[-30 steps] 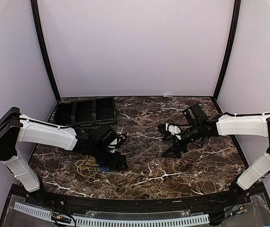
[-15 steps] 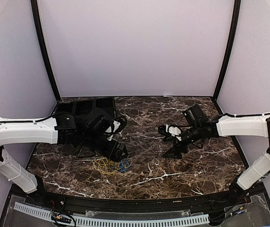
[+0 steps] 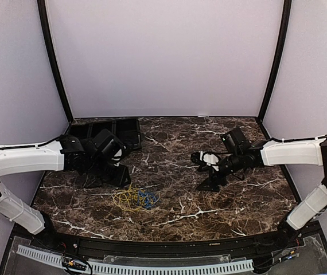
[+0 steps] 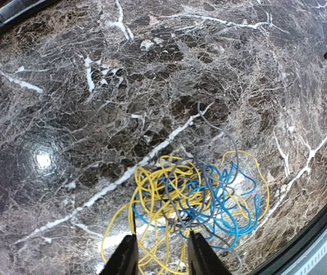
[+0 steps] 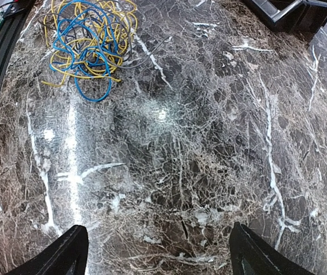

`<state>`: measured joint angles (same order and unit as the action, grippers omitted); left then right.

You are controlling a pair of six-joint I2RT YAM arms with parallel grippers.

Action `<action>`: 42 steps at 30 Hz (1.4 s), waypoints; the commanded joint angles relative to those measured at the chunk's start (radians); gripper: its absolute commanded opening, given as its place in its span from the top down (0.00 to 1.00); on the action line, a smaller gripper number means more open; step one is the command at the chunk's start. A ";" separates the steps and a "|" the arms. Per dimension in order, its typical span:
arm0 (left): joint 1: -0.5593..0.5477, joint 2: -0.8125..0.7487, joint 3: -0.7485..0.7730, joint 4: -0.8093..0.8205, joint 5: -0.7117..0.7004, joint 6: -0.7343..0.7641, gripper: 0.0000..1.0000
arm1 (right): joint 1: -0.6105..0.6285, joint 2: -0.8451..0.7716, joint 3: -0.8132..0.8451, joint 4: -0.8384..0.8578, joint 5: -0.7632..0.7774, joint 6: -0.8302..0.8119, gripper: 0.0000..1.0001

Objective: Untangle the cables

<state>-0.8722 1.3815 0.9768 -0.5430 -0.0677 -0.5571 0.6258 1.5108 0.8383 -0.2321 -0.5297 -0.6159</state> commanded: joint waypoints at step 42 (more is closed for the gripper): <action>0.010 0.046 0.059 0.097 0.142 0.041 1.00 | 0.003 -0.018 0.001 0.066 0.028 0.041 0.17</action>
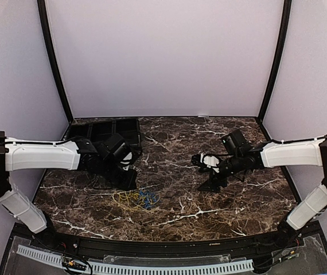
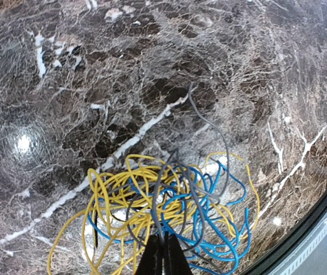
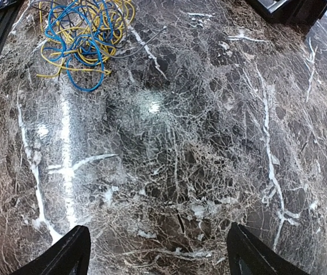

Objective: Untangle the cables

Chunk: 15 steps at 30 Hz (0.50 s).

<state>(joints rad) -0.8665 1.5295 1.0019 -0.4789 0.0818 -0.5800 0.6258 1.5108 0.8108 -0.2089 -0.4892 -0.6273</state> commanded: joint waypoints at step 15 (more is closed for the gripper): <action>0.002 -0.349 -0.081 0.217 0.009 0.101 1.00 | 0.212 0.158 0.483 -0.080 0.041 0.231 0.18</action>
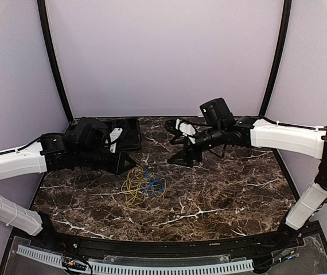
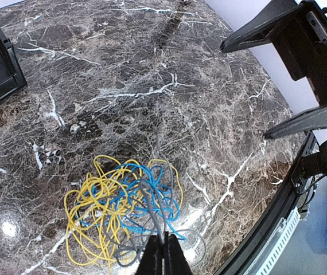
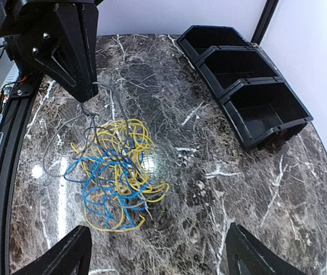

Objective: Untangle the cables

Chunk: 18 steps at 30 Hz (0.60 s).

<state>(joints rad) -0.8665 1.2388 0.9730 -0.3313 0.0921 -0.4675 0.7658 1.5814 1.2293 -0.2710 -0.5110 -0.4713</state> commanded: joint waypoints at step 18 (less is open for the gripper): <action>0.002 -0.148 -0.211 0.211 -0.041 -0.090 1.00 | 0.211 0.362 0.215 0.233 -0.021 0.314 0.21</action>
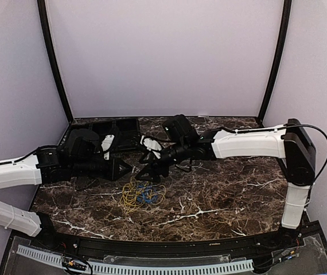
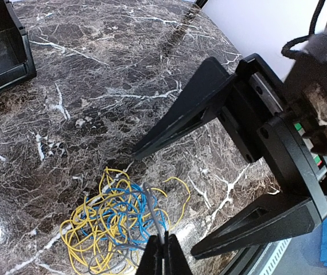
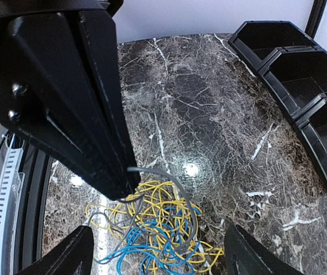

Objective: Untangle the cables

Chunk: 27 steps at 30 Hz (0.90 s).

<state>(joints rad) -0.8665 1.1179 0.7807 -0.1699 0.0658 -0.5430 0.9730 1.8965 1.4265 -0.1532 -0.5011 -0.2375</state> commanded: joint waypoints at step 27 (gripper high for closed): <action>0.001 -0.207 0.456 -0.310 -0.346 0.104 1.00 | 0.022 0.358 0.063 0.219 -0.065 0.307 0.93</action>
<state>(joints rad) -0.8677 0.9218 1.0050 -0.4828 -0.1822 -0.5537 0.9905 2.2345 1.5215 0.1177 -0.5961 0.0422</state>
